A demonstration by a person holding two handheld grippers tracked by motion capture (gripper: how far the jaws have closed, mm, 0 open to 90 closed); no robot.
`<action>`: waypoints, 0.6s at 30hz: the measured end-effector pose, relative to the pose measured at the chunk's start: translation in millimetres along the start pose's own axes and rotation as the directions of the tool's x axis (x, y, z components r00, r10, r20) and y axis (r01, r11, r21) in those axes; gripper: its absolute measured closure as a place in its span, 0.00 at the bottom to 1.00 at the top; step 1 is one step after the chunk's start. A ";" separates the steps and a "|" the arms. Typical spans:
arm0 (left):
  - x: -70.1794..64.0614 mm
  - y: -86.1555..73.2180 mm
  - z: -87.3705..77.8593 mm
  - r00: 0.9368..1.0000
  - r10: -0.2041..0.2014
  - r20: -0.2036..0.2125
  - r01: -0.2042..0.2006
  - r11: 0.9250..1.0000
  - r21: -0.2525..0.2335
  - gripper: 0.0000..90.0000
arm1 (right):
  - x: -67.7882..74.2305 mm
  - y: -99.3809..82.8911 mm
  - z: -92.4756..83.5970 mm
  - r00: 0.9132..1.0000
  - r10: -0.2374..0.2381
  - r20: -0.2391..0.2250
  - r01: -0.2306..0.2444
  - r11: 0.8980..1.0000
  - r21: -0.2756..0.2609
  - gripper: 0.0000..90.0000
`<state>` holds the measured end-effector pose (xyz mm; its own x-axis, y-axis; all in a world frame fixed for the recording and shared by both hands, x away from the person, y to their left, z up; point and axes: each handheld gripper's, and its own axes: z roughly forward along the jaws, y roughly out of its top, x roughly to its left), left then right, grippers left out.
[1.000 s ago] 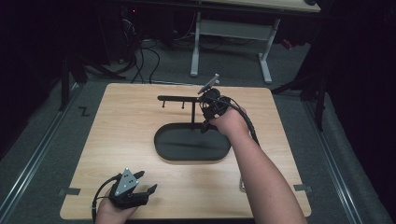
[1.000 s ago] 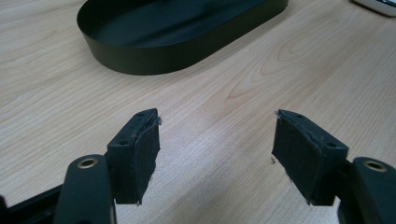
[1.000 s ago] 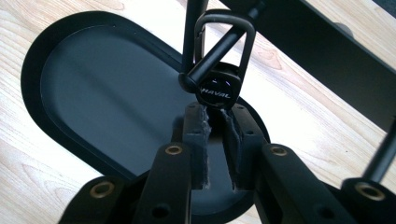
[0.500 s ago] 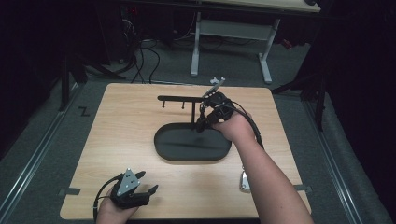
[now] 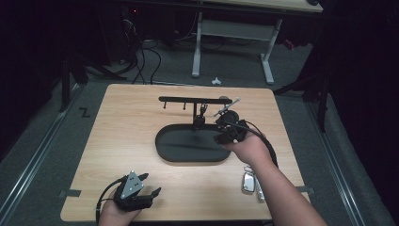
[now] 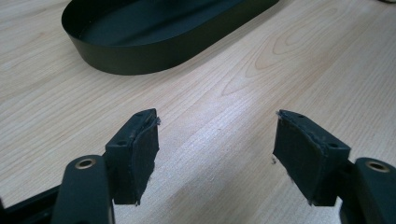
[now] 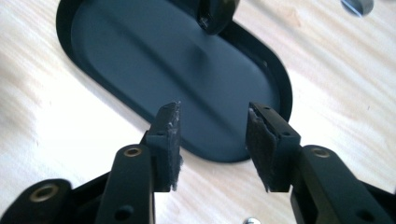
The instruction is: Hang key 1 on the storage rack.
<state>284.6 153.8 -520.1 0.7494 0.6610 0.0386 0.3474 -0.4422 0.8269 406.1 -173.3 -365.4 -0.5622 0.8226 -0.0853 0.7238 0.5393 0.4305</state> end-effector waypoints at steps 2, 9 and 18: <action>-0.2 0.0 0.2 1.000 0.001 0.000 -0.001 1.000 0.001 0.35 | -0.9 -9.4 0.2 1.000 -0.002 0.001 0.002 1.000 0.006 0.60; 0.0 -0.1 0.7 1.000 -0.001 0.001 0.001 1.000 0.007 0.35 | -8.0 -46.0 8.5 1.000 0.012 0.000 -0.012 0.999 0.035 0.56; -1.4 -0.2 2.3 1.000 0.004 0.005 -0.004 1.000 0.017 0.35 | -23.7 -85.6 28.3 0.999 0.049 0.009 -0.049 0.995 0.091 0.54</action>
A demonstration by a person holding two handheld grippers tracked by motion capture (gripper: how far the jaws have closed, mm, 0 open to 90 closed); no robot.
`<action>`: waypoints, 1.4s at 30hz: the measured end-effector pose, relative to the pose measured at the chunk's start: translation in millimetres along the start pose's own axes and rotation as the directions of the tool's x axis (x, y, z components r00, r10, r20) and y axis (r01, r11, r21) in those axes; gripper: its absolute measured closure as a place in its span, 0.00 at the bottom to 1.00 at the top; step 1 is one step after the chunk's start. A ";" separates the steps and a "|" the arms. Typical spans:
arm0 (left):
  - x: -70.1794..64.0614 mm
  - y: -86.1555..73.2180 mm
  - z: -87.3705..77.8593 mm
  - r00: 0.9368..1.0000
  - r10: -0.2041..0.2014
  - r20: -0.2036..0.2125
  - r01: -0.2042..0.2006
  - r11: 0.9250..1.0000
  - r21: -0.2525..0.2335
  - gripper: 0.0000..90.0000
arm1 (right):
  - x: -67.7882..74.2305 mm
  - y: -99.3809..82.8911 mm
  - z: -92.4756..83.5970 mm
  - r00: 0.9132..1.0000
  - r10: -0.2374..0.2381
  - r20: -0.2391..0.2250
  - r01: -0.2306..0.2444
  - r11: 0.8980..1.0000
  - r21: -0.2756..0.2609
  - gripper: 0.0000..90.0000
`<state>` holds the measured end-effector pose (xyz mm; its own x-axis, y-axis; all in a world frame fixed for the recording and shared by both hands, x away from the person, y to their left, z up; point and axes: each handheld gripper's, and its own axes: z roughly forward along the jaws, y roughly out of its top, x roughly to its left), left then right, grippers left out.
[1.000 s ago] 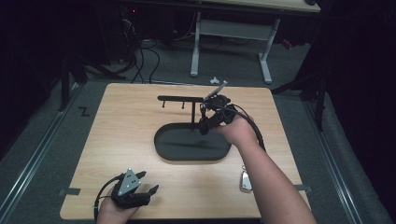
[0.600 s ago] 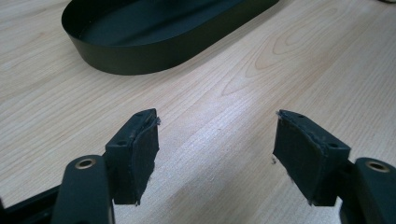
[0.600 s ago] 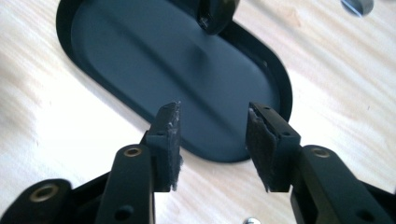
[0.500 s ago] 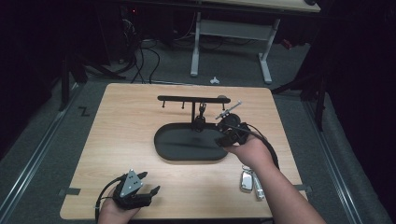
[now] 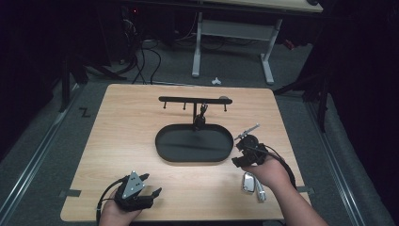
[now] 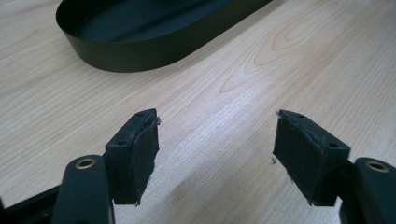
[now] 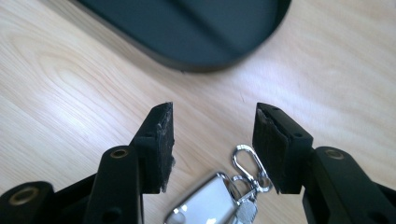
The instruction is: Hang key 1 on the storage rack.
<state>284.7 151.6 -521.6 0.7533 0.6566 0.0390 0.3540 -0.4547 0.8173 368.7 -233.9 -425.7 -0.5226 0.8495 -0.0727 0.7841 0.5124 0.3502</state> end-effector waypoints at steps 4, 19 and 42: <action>0.1 -0.3 0.5 1.000 0.003 0.000 -0.003 1.000 0.003 0.35 | -6.4 -11.9 11.1 1.000 0.012 0.006 -0.012 0.999 0.030 0.54; 0.2 -0.6 1.4 1.000 0.007 0.008 -0.007 1.000 0.014 0.35 | -37.5 -37.1 38.9 0.993 0.112 0.026 -0.114 0.988 0.104 0.61; -1.3 -1.2 3.6 1.000 0.016 0.022 -0.017 1.000 0.026 0.35 | -42.0 -37.2 57.5 0.988 0.155 0.006 -0.155 0.979 0.136 0.79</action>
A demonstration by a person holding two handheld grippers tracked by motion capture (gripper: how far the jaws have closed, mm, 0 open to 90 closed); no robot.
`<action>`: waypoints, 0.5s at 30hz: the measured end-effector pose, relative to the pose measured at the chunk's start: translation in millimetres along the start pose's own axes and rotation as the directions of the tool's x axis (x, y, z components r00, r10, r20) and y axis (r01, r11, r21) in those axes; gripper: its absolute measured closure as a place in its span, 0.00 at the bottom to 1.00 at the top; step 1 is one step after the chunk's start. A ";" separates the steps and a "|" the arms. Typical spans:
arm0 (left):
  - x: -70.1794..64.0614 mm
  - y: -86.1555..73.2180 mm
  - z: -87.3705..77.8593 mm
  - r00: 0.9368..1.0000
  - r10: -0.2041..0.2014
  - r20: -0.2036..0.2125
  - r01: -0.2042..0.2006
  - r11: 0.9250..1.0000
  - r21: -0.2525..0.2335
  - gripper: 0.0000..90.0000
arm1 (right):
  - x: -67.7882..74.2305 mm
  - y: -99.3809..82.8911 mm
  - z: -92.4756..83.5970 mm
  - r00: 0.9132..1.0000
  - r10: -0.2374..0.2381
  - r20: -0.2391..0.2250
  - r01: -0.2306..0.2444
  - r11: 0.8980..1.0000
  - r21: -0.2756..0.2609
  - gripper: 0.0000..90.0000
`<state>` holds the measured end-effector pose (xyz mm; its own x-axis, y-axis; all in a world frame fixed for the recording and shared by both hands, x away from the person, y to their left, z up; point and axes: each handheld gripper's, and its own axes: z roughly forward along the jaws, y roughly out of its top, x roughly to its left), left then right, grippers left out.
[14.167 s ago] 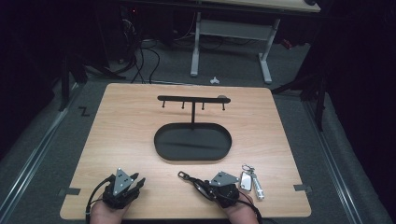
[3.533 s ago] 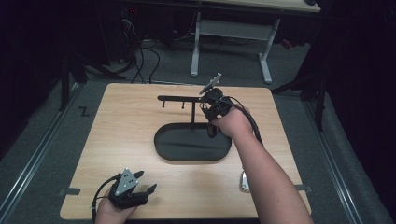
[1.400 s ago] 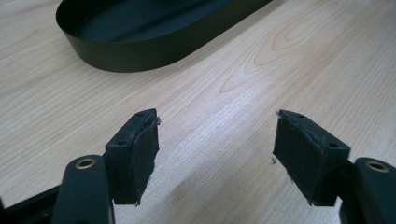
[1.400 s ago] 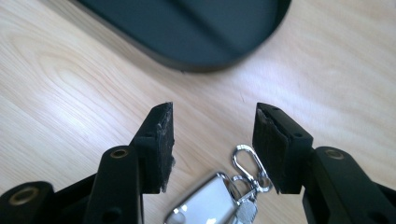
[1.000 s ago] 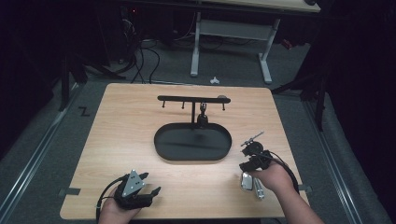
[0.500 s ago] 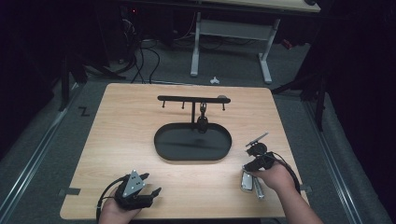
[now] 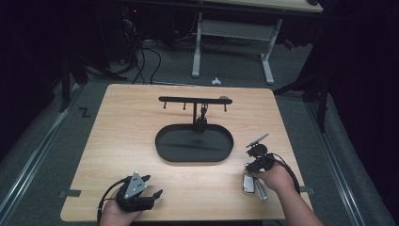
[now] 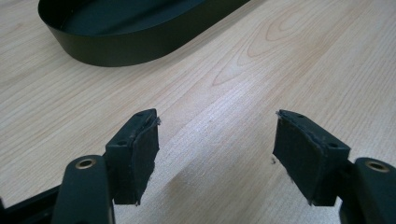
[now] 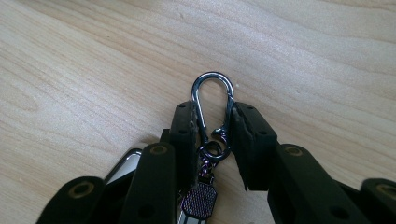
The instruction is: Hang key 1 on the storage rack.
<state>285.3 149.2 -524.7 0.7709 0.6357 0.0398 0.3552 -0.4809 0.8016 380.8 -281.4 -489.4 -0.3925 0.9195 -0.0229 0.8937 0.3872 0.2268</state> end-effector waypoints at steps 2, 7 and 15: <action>-0.2 -0.1 0.3 1.000 0.000 0.000 0.000 1.000 0.000 0.35 | 0.0 0.2 -0.1 1.000 -0.004 0.005 0.004 1.000 -0.001 0.79; 0.1 -0.4 0.6 1.000 0.000 0.001 0.000 1.000 0.005 0.35 | -2.6 1.9 0.7 1.000 0.023 0.007 -0.023 1.000 -0.010 0.77; 0.1 -0.3 1.3 1.000 0.003 0.008 -0.003 1.000 0.007 0.35 | -8.6 2.7 -0.6 0.998 0.055 -0.023 -0.055 0.999 0.003 0.69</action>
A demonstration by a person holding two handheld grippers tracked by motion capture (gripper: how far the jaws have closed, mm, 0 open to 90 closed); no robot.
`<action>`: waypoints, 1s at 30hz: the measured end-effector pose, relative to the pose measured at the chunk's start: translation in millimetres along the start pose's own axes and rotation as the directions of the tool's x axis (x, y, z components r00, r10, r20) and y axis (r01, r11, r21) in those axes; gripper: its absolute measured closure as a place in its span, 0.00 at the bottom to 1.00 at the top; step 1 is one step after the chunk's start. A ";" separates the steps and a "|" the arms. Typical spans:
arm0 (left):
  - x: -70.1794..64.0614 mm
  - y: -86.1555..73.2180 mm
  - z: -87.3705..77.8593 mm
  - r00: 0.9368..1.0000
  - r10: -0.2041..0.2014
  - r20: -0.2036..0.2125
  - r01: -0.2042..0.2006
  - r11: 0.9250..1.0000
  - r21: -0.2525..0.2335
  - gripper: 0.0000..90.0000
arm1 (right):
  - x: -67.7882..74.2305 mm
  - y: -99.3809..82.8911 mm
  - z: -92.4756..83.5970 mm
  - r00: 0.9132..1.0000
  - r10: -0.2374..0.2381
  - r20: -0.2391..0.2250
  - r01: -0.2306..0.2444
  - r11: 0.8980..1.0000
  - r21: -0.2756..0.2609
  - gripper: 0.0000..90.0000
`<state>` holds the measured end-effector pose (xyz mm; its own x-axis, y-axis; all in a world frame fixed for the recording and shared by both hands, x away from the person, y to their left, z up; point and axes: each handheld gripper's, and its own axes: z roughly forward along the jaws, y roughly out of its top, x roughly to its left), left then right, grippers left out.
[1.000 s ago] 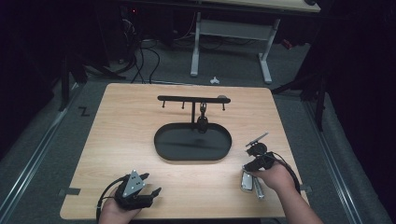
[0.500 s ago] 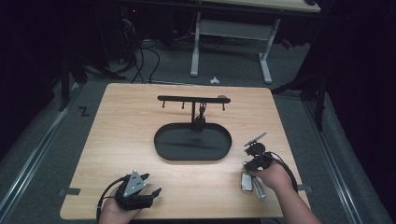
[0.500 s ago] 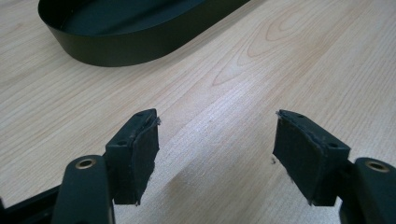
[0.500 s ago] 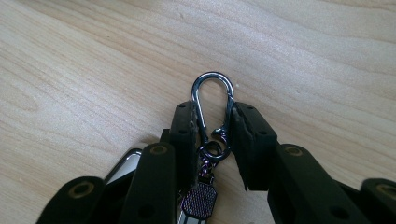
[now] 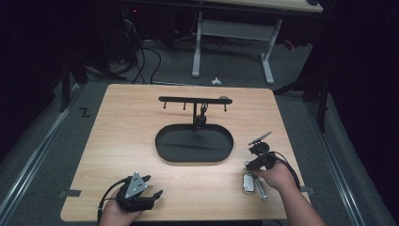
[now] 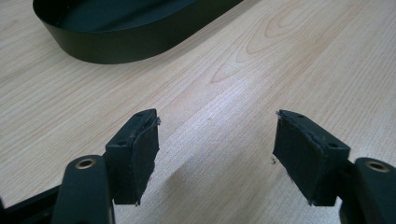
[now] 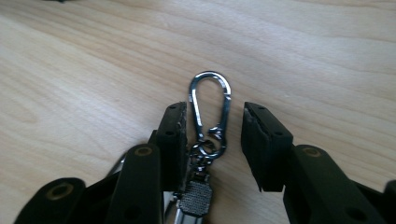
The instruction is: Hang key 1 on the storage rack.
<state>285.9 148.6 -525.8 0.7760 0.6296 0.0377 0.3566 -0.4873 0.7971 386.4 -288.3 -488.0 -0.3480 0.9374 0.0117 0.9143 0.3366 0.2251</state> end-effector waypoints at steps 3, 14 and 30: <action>-0.4 0.1 0.2 1.000 0.003 0.002 -0.003 1.000 0.003 0.35 | 0.6 -0.1 0.0 0.999 -0.021 0.025 0.021 1.000 0.009 0.73; -1.7 0.4 0.8 1.000 0.007 0.007 -0.007 1.000 0.006 0.35 | 1.4 4.3 1.3 0.999 -0.035 0.014 0.035 0.998 0.045 0.80; -1.7 0.2 2.3 1.000 0.012 0.014 -0.013 1.000 0.019 0.35 | 9.2 6.1 -2.5 0.993 -0.112 0.042 0.110 0.993 0.037 0.96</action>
<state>285.9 146.1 -527.0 0.7875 0.6150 0.0394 0.3563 -0.5064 0.7852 388.2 -277.8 -484.1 -0.4392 0.8967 -0.0541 0.8774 0.4411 0.1887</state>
